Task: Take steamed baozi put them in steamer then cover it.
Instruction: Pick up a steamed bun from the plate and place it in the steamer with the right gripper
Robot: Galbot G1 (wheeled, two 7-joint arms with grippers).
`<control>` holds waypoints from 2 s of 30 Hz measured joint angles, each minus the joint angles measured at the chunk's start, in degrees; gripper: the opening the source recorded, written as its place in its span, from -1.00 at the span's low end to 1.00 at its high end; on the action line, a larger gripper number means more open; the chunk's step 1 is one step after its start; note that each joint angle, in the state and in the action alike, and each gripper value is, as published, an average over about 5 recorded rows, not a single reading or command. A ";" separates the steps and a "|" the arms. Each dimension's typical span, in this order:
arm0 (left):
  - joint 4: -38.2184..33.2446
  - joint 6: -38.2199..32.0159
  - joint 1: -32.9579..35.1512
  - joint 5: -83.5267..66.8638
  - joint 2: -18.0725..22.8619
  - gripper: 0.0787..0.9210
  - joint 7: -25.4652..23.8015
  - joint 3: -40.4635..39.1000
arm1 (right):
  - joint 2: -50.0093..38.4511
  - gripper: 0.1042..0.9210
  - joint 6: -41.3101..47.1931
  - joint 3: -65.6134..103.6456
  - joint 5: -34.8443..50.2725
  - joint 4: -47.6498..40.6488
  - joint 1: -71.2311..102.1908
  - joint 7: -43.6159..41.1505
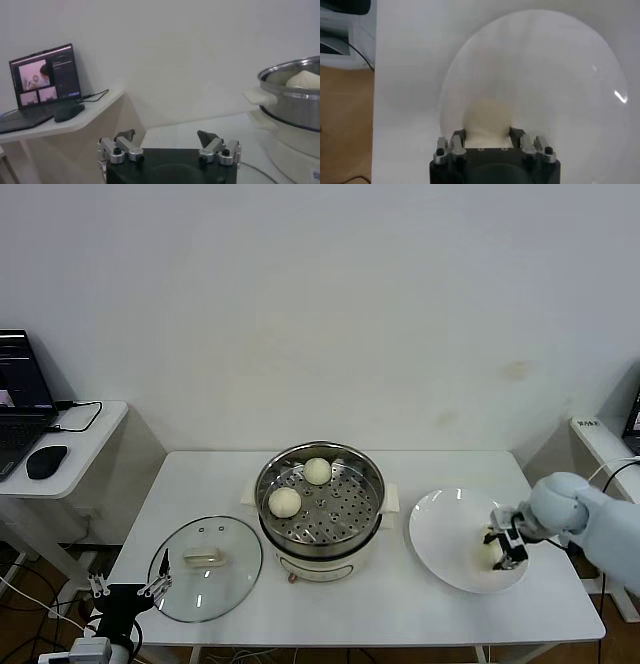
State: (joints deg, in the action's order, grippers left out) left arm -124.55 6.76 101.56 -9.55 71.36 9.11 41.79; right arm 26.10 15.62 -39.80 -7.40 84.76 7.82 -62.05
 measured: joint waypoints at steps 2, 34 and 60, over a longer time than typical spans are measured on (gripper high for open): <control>-0.16 0.00 0.07 -0.06 -0.09 0.77 0.00 0.02 | 0.14 0.13 0.12 -0.47 0.98 -0.13 -2.27 -0.38; -1.68 -0.20 1.01 -0.29 0.62 0.77 0.12 1.76 | 24.10 0.15 -4.18 -27.13 16.30 5.38 -40.14 3.40; -1.74 -0.30 0.95 -0.54 1.69 0.77 0.34 2.76 | 35.05 0.19 -18.94 -35.64 5.93 5.73 -37.90 4.37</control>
State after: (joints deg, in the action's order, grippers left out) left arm -126.29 6.46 102.52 -10.09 73.06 9.45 44.55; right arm 61.15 -3.32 -75.44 -1.47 90.49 -30.08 -57.68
